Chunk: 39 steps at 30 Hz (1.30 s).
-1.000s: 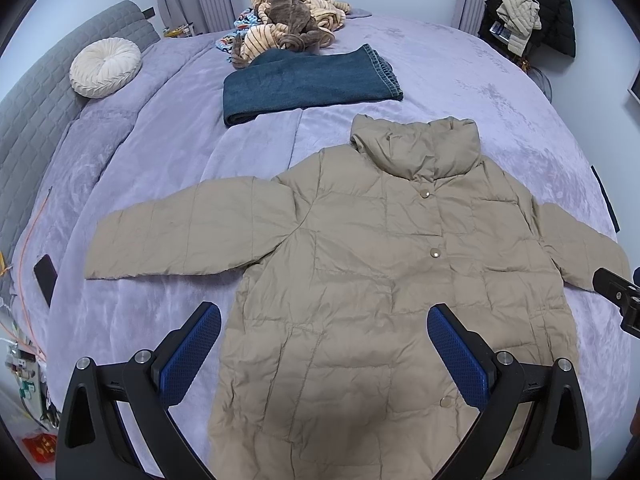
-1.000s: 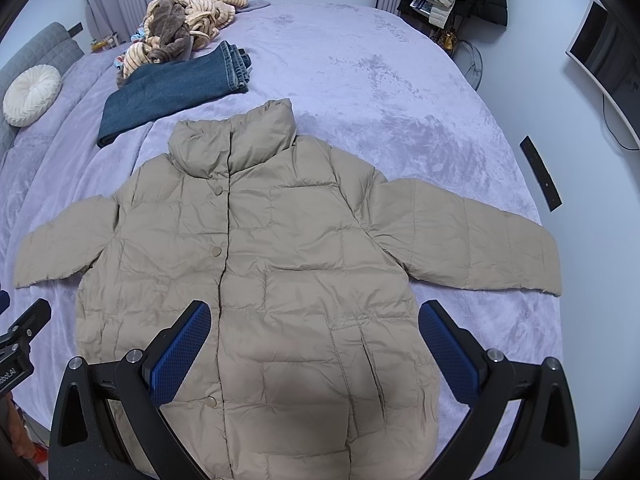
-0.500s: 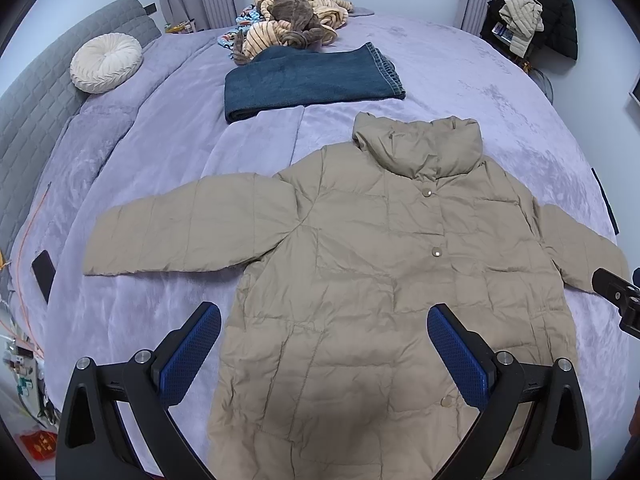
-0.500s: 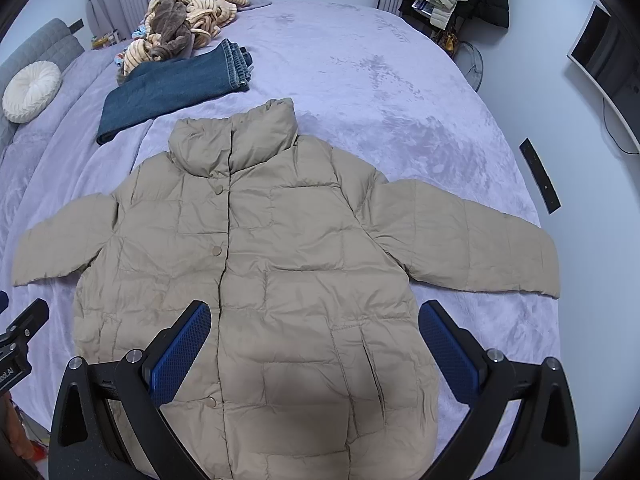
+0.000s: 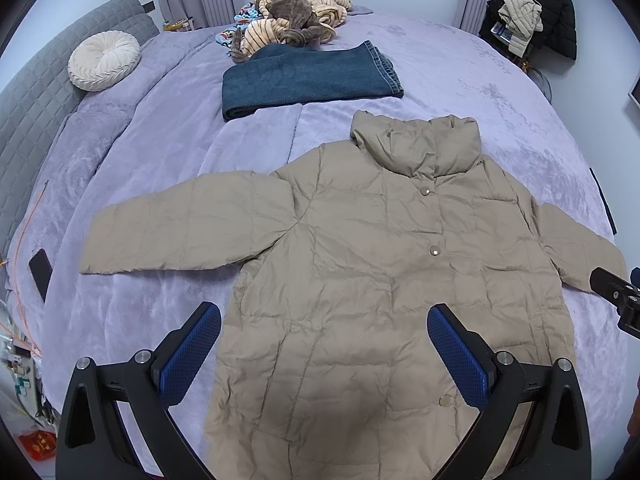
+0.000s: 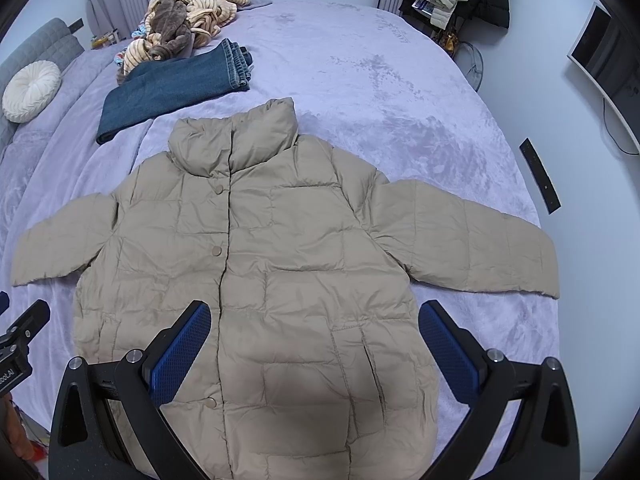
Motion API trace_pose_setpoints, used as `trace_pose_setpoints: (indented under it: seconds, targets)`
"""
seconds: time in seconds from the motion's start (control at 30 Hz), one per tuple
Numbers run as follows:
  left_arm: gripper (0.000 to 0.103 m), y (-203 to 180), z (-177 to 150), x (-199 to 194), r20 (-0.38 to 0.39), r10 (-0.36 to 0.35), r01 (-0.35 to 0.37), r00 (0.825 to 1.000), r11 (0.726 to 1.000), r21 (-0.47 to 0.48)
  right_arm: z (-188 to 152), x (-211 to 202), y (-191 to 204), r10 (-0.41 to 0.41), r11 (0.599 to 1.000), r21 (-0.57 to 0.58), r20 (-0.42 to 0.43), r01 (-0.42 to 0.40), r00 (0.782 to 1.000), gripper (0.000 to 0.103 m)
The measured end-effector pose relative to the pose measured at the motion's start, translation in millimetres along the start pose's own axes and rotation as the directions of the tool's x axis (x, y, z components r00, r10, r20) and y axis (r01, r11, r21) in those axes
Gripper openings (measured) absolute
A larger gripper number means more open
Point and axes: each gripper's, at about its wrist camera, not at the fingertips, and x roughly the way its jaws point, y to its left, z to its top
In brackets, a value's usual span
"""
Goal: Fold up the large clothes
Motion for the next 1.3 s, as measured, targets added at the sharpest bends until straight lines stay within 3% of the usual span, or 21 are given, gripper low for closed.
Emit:
trace_pose_setpoints:
  seconds: [0.23, 0.4, 0.5, 0.63, 0.77, 0.87, 0.97, 1.0, 1.1, 1.13, 1.17, 1.2, 1.23, 1.3]
  targets:
    - [0.103, 23.5, -2.2, 21.1, -0.029, -0.067, 0.064, 0.997, 0.995, -0.078, -1.2, 9.9, 2.2, 0.047, 0.999, 0.026, -0.018, -0.047, 0.999, 0.103]
    - [0.103, 85.6, -7.0, 53.2, -0.007, -0.170, 0.163, 0.985, 0.957, -0.240, -6.0, 27.8, 21.2, 0.150, 0.986, 0.079, -0.019, -0.148, 0.988, 0.103]
    - [0.103, 138.7, -13.2, 80.2, 0.031, -0.204, 0.201, 0.978, 0.910, -0.363, -10.6, 40.2, 42.4, 0.211, 0.974, 0.083, 0.001, -0.211, 0.977, 0.103]
    - [0.103, 207.4, -24.4, 124.1, 0.069, -0.198, 0.206, 0.978, 0.849, -0.487, -16.4, 63.4, 87.8, 0.255, 0.967, 0.033, -0.032, -0.254, 0.967, 0.103]
    - [0.103, 274.0, -35.7, 180.8, 0.089, -0.263, 0.259, 0.961, 0.727, -0.636, -28.3, 97.3, 133.0, 0.314, 0.949, 0.018, -0.160, -0.315, 0.936, 0.103]
    - [0.103, 311.5, -33.5, 210.0, 0.123, -0.266, 0.275, 0.956, 0.663, -0.696, -38.3, 121.1, 156.7, 0.366, 0.930, 0.059, -0.218, -0.362, 0.905, 0.103]
    - [0.103, 342.2, -17.1, 225.4, 0.198, -0.267, 0.325, 0.943, 0.609, -0.724, -40.2, 138.8, 176.4, 0.393, 0.920, 0.083, -0.232, -0.384, 0.890, 0.103]
    - [0.103, 347.7, -9.1, 228.0, 0.212, -0.255, 0.327, 0.943, 0.614, -0.718, -38.4, 142.3, 182.7, 0.399, 0.917, 0.084, -0.227, -0.390, 0.888, 0.103]
    - [0.102, 359.0, 19.7, 236.5, 0.217, -0.176, 0.278, 0.960, 0.684, -0.674, -26.5, 151.7, 201.5, 0.423, 0.906, 0.078, -0.207, -0.416, 0.882, 0.103]
    - [0.090, 364.2, 26.9, 239.5, 0.211, -0.149, 0.253, 0.966, 0.704, -0.663, -21.0, 153.6, 208.1, 0.435, 0.900, 0.077, -0.196, -0.428, 0.879, 0.103]
    - [0.062, 366.2, 34.7, 245.8, 0.195, -0.127, 0.225, 0.972, 0.725, -0.651, -15.1, 155.3, 214.7, 0.448, 0.894, 0.075, -0.187, -0.442, 0.874, 0.103]
    - [0.041, 368.0, 42.3, 252.5, 0.174, -0.125, 0.209, 0.977, 0.740, -0.640, -9.3, 156.1, 221.1, 0.461, 0.887, 0.074, -0.179, -0.455, 0.869, 0.103]
    - [0.012, 371.7, 46.6, 257.4, 0.171, -0.148, 0.224, 0.974, 0.741, -0.633, -3.2, 157.6, 227.5, 0.474, 0.880, 0.072, -0.170, -0.469, 0.864, 0.103]
    - [0.012, 378.4, 50.0, 248.7, 0.204, -0.150, 0.247, 0.967, 0.733, -0.633, 8.3, 157.7, 239.5, 0.505, 0.863, 0.071, -0.142, -0.500, 0.851, 0.103]
